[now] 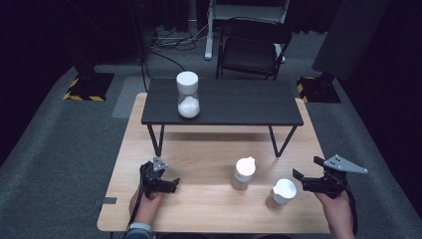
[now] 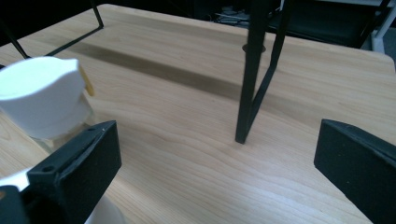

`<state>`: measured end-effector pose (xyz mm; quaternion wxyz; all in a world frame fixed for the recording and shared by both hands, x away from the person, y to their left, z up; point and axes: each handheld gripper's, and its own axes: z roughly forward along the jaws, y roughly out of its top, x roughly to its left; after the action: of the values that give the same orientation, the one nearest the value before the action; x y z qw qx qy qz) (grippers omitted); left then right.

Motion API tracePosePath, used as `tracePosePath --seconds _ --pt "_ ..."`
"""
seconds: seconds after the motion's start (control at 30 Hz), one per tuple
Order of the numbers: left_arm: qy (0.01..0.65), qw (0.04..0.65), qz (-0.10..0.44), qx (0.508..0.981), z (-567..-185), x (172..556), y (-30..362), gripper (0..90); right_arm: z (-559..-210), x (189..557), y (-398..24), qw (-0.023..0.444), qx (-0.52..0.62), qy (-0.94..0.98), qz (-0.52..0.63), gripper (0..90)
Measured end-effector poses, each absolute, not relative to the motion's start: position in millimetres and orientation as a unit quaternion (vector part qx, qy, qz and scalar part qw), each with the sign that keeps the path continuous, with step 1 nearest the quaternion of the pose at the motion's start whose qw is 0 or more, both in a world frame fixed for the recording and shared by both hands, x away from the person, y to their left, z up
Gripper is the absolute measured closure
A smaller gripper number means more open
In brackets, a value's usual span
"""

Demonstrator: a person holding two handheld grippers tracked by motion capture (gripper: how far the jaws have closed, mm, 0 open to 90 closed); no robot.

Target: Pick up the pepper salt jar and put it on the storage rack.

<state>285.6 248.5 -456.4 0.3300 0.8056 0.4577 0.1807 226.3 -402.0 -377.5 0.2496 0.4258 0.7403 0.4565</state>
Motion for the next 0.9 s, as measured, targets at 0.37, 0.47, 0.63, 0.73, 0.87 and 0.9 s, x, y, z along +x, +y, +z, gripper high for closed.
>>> tracePosePath --seconds 0.37,0.47,0.63,0.73,0.87,0.9 --pt "0.458 0.330 0.180 0.806 -456 286 249 1.1 -371 219 -371 0.234 0.404 0.746 0.475 0.4" --pt "0.458 0.330 0.180 0.806 -456 286 249 1.1 -372 220 -361 0.231 0.403 0.748 0.474 0.4" --pt "0.457 0.330 0.179 0.806 -456 286 249 1.1 -366 218 -344 0.238 0.395 0.753 0.470 0.4" --pt "0.456 0.331 0.178 0.807 -456 285 249 1.1 -363 215 -333 0.244 0.394 0.752 0.469 0.4" --pt "0.456 0.331 0.178 0.807 -456 285 249 1.0 -362 213 -320 0.245 0.392 0.753 0.468 0.4" --pt "0.455 0.331 0.178 0.807 -456 286 249 1.0 -362 213 -318 0.245 0.392 0.753 0.468 0.4"
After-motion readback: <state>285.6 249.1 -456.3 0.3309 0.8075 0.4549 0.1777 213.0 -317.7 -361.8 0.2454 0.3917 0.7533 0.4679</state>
